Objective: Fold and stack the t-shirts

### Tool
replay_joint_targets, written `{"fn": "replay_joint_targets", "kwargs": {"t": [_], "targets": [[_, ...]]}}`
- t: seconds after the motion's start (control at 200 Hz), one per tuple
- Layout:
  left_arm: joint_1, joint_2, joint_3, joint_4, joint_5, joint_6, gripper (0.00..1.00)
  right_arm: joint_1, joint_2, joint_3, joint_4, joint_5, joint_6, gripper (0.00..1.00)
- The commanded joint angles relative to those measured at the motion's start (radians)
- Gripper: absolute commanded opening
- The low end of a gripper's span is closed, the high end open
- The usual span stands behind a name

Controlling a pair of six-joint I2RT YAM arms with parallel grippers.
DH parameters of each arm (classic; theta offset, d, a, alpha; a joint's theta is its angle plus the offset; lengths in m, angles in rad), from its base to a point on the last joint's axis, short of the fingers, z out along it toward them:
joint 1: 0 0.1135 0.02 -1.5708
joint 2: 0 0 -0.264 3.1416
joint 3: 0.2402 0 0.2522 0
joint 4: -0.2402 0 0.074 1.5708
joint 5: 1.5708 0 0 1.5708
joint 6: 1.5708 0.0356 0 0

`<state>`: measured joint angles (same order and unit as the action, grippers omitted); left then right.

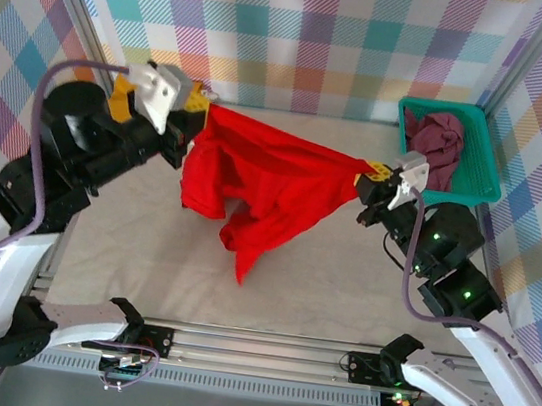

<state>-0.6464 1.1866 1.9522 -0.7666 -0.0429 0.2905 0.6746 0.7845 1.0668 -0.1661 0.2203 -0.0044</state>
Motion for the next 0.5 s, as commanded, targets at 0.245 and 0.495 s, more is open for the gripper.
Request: {"fn": "replay_joint_targets", "kwargs": {"t": [0.245,0.495], "targets": [[0.199,0.963,0.939,-0.151,0.232,0.221,0.00,-0.270,0.205,0.117,-0.285,0.225,0.216,0.00],[0.210,1.014,0.782,-0.164,0.193,0.009,0.02,-0.462,0.326,0.003,-0.326,0.235,0.322,0.24]]}}
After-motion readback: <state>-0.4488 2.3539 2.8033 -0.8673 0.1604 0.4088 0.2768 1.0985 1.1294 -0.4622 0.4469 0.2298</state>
